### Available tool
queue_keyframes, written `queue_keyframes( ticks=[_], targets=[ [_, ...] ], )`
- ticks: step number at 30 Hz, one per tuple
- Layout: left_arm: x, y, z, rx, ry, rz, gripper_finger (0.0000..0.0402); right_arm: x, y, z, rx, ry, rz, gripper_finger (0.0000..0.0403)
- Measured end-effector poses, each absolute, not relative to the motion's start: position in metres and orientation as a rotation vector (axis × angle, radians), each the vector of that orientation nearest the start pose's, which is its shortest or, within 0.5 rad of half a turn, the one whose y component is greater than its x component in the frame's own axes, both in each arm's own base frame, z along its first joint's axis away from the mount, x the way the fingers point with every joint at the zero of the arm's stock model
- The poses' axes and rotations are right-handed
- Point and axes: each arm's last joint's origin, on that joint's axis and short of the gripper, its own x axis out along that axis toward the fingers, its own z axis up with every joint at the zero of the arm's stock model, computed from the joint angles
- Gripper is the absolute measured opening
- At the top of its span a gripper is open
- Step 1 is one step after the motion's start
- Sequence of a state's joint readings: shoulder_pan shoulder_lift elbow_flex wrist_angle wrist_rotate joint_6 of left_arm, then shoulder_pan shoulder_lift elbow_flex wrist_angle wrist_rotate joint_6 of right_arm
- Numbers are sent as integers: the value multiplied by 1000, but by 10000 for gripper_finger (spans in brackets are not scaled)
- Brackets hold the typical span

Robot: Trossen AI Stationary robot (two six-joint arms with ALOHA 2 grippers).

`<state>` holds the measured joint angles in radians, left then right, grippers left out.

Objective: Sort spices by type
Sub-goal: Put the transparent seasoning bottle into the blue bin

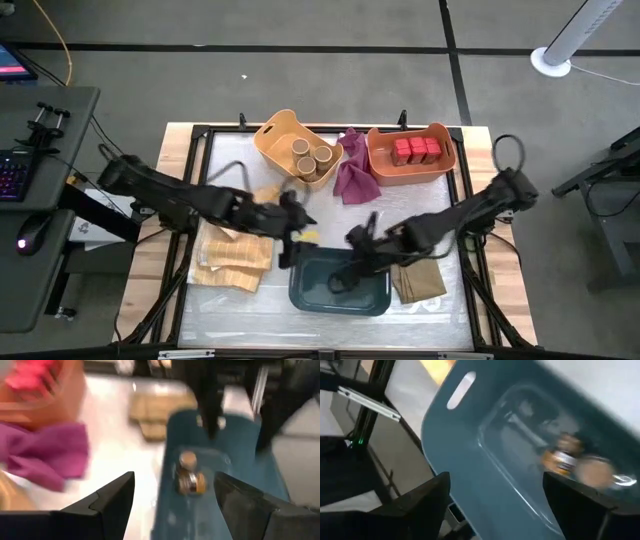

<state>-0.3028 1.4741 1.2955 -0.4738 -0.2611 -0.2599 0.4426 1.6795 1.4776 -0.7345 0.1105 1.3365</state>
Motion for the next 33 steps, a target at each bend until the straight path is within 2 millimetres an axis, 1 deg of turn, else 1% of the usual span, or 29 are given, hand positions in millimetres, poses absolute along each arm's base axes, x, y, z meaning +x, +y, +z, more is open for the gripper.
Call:
queue_keyframes(
  ticks=[2,4,7,9,11,15,18,22,27,33],
  targets=[
    [294,-86,338,-68,570,68,257,341,153,281,985,974,-315,314],
    [277,-84,350,-84,513,98,257,353,154,266,972,1046,-347,314],
    [249,-81,358,-120,450,145,257,361,157,253,928,1154,-460,314],
    [232,-79,357,-162,418,173,257,366,159,248,898,1217,-542,314],
    [217,-78,352,-203,401,201,257,371,164,243,878,1255,-597,314],
    [195,-79,336,-275,370,240,257,387,174,235,890,1274,-639,314],
    [187,-80,322,-304,367,264,257,399,180,227,918,1274,-663,314],
    [185,-84,309,-344,359,266,257,409,186,210,926,1300,-707,314],
    [186,-88,301,-371,364,259,257,409,185,194,917,1334,-811,314],
    [186,-89,301,-357,363,256,257,405,182,193,895,1298,-903,314]
  ],
)
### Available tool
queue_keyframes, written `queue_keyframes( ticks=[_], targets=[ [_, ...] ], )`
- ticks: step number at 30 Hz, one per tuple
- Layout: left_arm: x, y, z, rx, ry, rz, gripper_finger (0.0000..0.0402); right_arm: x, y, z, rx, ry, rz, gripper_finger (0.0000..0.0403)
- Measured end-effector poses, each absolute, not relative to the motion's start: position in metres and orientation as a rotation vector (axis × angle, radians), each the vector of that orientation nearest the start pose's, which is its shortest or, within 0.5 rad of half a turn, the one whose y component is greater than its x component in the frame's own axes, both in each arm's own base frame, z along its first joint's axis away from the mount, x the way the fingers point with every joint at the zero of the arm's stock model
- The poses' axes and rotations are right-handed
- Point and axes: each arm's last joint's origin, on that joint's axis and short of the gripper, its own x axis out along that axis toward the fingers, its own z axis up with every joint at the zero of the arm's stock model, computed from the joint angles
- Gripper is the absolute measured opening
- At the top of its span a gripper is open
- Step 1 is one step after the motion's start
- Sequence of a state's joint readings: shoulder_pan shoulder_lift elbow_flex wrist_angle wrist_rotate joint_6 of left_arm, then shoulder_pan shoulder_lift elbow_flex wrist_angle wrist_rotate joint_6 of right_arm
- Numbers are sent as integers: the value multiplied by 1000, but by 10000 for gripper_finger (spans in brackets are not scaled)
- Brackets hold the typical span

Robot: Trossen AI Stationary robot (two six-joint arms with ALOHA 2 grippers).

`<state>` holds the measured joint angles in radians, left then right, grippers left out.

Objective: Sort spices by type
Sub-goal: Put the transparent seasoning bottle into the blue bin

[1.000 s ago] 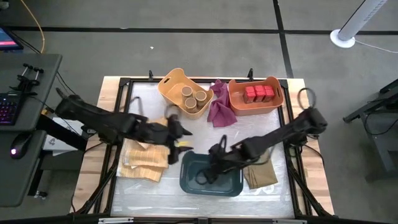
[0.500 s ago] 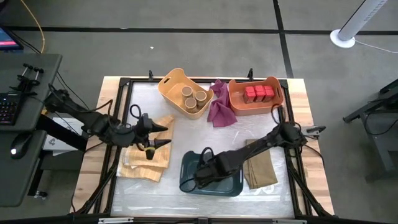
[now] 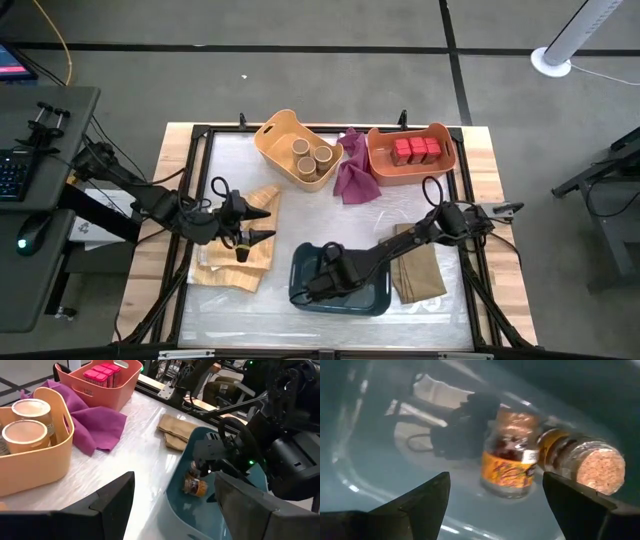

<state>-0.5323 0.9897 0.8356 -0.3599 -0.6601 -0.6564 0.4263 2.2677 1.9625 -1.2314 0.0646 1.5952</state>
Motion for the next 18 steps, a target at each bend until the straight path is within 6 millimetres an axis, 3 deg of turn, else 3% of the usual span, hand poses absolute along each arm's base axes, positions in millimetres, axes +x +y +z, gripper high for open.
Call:
queue_keyframes(
  ticks=[10,18],
  targets=[
    [186,-89,301,-352,363,257,257,408,173,193,892,1285,-932,314],
    [186,-89,302,-358,356,255,257,414,174,172,866,1320,-938,314]
  ],
)
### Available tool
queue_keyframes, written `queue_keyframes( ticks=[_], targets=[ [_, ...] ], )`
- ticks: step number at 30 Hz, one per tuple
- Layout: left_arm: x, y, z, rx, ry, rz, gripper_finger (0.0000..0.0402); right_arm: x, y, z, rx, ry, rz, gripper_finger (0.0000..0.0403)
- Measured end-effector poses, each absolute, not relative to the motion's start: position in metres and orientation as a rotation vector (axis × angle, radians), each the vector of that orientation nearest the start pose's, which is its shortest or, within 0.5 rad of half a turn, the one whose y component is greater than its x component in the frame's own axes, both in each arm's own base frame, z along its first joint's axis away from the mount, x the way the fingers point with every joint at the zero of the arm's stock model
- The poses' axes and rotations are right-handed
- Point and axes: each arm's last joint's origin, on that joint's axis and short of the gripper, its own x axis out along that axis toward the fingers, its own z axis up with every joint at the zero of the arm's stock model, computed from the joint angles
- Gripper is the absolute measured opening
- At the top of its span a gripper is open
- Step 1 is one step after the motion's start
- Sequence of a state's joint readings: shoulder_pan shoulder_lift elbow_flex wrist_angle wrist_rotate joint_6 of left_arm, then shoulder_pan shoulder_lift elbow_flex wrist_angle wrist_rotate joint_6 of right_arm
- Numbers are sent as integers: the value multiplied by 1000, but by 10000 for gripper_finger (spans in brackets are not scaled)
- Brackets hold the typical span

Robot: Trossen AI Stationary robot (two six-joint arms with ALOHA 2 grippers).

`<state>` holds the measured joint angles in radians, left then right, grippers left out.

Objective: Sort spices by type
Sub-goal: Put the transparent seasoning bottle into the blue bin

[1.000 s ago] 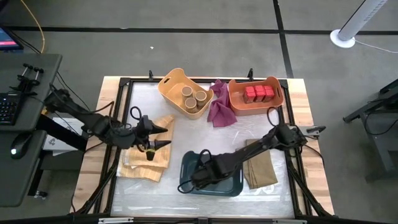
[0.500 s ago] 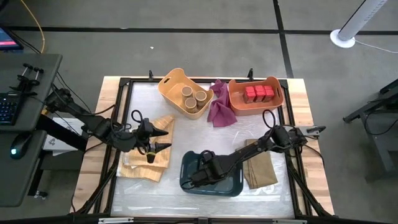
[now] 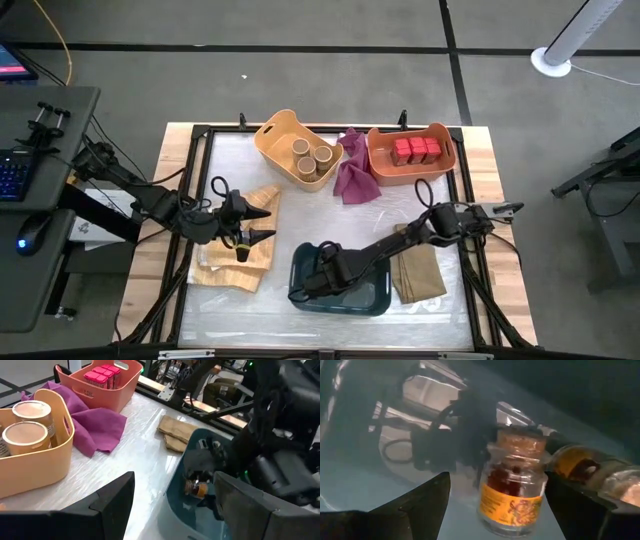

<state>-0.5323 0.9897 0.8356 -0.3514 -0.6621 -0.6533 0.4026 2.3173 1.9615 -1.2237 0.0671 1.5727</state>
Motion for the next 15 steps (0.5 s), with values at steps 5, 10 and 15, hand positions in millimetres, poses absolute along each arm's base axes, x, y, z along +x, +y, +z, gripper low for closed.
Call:
queue_keyframes(
  ticks=[5,10,15],
  targets=[
    [187,-89,303,-364,349,253,257,417,173,163,875,1308,-955,314],
    [187,-89,303,-367,345,251,257,419,174,157,880,1317,-958,314],
    [187,-89,303,-366,346,251,257,420,176,154,881,1318,-953,287]
  ],
)
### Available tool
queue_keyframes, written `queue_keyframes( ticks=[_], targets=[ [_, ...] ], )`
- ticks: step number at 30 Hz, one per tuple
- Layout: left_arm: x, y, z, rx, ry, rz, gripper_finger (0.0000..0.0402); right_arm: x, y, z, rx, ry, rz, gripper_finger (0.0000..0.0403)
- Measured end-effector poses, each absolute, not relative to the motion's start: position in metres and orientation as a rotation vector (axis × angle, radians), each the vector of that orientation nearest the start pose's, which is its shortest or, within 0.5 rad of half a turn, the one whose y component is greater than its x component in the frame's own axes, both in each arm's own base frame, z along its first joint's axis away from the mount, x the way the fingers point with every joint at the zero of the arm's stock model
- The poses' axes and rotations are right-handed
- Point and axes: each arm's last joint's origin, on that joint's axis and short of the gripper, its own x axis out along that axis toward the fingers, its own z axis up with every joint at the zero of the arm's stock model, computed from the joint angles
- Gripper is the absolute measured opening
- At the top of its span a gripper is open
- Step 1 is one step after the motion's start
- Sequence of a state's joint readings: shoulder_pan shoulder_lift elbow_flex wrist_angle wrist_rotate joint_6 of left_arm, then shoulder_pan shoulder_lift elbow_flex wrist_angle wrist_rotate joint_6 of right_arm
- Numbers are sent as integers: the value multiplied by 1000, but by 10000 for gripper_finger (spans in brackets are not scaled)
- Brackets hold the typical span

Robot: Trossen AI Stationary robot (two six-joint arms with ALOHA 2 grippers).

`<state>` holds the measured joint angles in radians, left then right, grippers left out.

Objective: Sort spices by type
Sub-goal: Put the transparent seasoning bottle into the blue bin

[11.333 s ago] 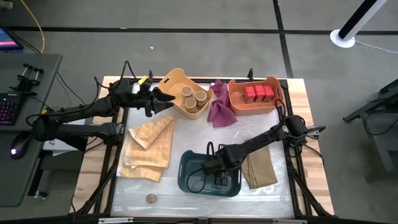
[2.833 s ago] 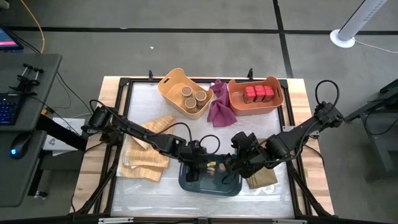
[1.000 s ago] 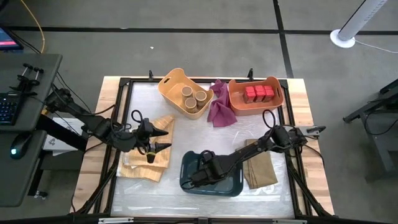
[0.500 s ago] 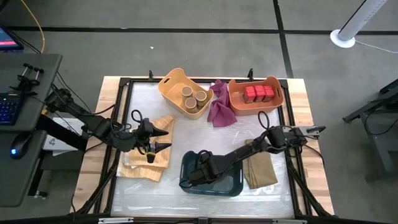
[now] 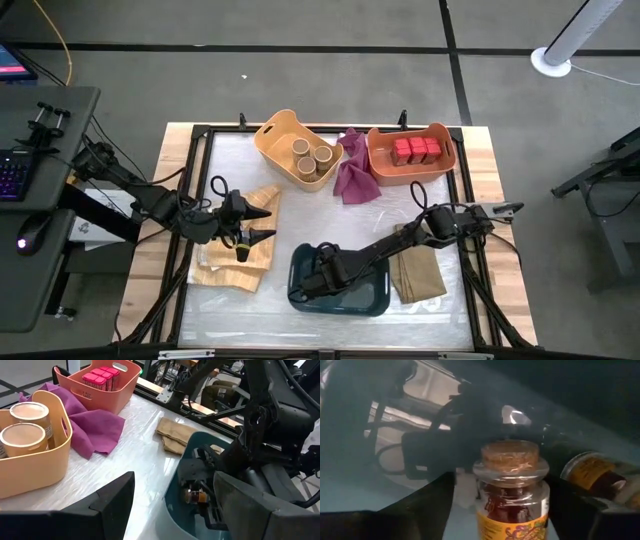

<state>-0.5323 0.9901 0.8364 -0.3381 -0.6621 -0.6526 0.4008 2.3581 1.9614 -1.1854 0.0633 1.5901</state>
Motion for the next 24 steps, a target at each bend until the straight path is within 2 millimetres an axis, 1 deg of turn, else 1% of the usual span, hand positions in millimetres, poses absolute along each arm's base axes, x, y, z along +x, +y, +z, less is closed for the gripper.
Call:
queue_keyframes(
  ticks=[2,6,7,9,12,15,18,19,20,22,24],
  targets=[
    [187,-89,303,-366,345,252,257,420,176,154,876,1310,-954,262],
    [187,-89,303,-366,345,252,257,420,177,155,844,1282,-947,190],
    [187,-89,303,-365,346,252,257,419,177,157,823,1277,-946,184],
    [187,-89,303,-362,348,252,257,419,180,165,775,1261,-924,184],
    [186,-89,303,-359,351,253,257,420,185,189,686,1230,-867,184],
    [187,-89,303,-348,353,249,257,418,193,221,572,1179,-799,184],
    [187,-89,303,-340,353,244,257,415,199,260,449,1080,-735,184],
    [187,-90,304,-337,351,232,257,413,200,269,415,1035,-705,184],
    [188,-91,305,-329,347,209,257,412,200,279,410,984,-654,184],
    [190,-94,309,-295,329,117,257,411,199,293,402,911,-567,187],
    [194,-99,313,-181,313,-3,257,410,199,306,383,876,-476,190]
  ],
)
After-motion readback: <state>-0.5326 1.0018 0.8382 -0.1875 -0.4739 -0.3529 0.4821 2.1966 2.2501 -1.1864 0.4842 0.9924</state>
